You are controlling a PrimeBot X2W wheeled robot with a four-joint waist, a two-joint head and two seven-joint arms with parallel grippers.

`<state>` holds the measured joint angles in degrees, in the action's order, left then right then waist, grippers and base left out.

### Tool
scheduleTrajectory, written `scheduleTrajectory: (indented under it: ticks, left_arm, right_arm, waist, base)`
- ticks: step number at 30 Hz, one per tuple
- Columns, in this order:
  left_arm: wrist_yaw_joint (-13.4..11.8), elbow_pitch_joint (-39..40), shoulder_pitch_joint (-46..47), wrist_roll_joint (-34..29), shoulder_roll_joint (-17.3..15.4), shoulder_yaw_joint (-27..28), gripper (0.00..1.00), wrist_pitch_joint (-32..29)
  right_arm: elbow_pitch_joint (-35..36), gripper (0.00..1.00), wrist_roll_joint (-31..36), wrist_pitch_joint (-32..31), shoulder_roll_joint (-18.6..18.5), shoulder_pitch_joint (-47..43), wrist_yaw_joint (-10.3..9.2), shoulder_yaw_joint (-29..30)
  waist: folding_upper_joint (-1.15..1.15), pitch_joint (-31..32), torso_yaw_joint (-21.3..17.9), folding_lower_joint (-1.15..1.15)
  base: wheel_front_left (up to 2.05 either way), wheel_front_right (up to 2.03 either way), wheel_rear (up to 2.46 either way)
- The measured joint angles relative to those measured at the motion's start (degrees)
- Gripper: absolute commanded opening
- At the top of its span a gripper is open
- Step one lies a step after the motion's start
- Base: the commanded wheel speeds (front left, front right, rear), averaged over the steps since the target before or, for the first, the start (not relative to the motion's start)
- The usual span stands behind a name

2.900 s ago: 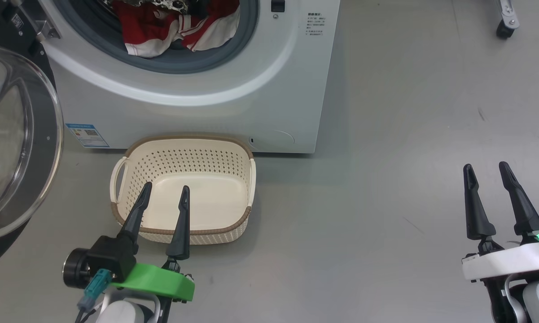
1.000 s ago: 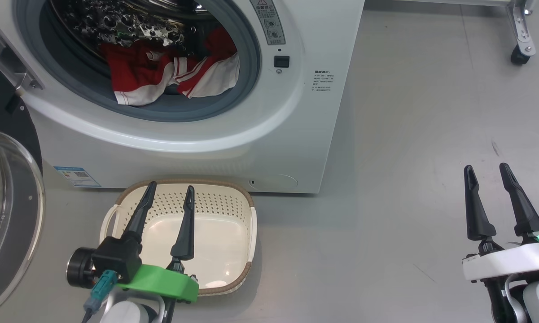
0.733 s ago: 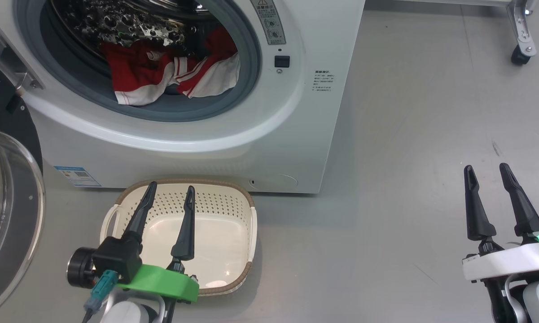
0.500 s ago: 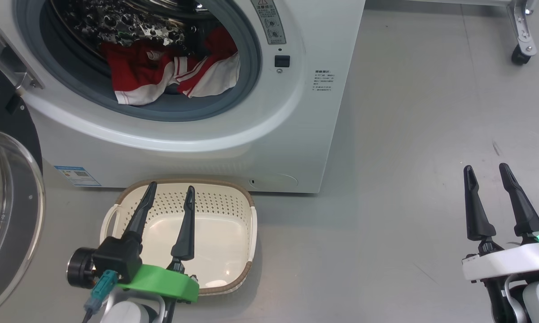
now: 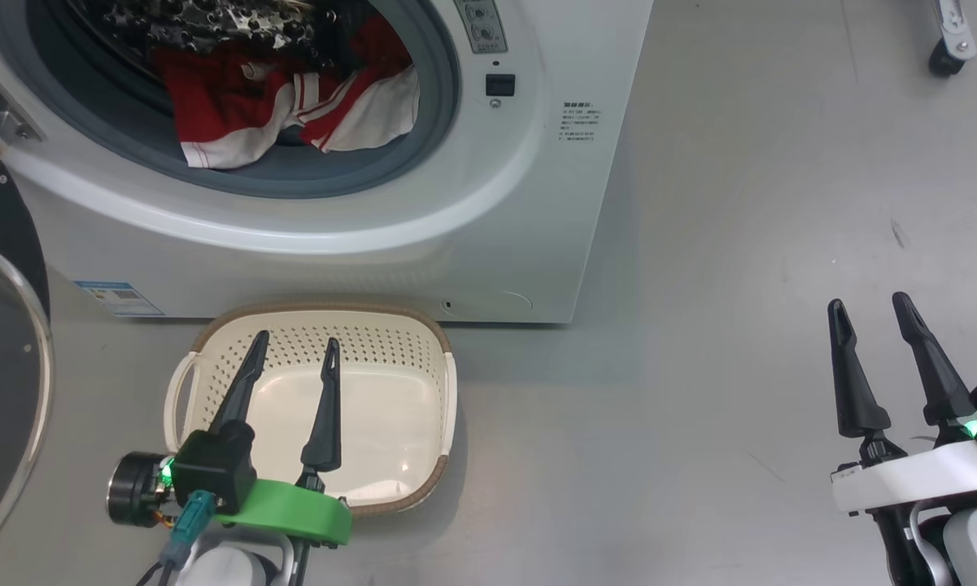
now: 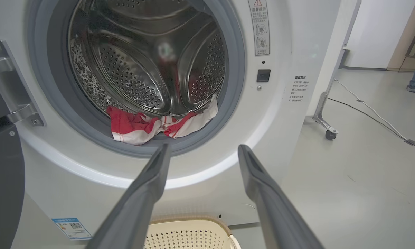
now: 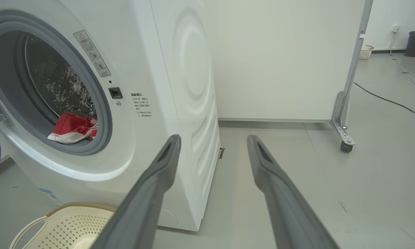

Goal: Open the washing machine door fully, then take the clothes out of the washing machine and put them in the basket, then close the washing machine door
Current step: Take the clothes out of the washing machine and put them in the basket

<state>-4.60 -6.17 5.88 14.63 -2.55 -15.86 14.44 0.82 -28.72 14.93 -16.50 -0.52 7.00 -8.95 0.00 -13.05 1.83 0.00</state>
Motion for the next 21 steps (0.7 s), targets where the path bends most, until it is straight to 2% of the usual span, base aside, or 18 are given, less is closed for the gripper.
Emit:
scheduleTrajectory:
  ticks: [7,16,21]
  left_arm:
    - [-1.09,-1.14,1.71,-1.04,-0.02,1.44,1.00,-0.15]
    - [-1.66,-2.09,13.98,-3.61,-0.45,6.57,1.00,-5.14]
    - [-1.75,-3.36,21.65,-5.68,-2.57,10.25,1.00,-9.24]
  right_arm:
    - [1.05,1.00,-0.77,0.00,-1.15,0.07,0.00,-1.34]
    - [2.85,1.00,-2.55,0.00,-2.36,3.11,0.00,-4.26]
    - [3.76,1.00,-3.13,0.00,-2.69,5.69,0.00,-5.44]
  waist:
    - [0.00,-4.03,-1.51,0.00]
    - [0.00,-10.32,-4.94,0.00]
    - [0.00,-13.98,-7.34,0.00]
  base:
    - [0.00,0.00,0.00]
    - [0.00,0.00,0.00]
    - [0.00,0.00,0.00]
